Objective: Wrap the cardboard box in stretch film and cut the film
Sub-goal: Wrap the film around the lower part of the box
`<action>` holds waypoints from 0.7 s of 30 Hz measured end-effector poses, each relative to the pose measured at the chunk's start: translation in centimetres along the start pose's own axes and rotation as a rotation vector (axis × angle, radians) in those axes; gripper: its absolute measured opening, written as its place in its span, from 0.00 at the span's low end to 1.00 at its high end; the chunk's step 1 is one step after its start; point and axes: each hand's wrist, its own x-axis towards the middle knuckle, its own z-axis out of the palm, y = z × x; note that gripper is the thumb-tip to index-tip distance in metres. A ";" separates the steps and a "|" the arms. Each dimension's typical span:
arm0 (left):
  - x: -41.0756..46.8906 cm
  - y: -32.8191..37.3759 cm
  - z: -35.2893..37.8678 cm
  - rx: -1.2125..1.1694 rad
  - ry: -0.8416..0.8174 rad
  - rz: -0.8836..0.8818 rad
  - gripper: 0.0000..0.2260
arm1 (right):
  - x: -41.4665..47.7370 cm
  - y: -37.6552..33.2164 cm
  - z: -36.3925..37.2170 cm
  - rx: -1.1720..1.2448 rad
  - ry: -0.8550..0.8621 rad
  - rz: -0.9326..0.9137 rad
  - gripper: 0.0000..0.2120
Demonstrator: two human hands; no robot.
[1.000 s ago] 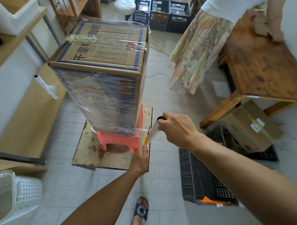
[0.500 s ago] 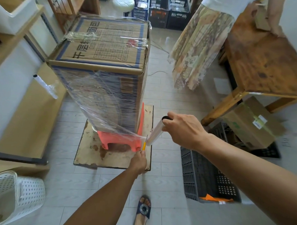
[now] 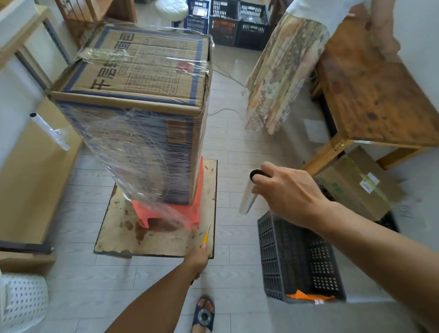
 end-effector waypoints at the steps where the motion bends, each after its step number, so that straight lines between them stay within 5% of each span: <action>1: 0.1 -0.6 0.4 -0.047 0.000 0.018 0.18 | -0.1 0.5 -0.1 -0.005 0.003 0.013 0.06; 21: -4.9 -3.4 -5.2 -0.271 0.060 0.353 0.07 | 3.1 -5.9 3.8 0.111 -0.030 0.067 0.11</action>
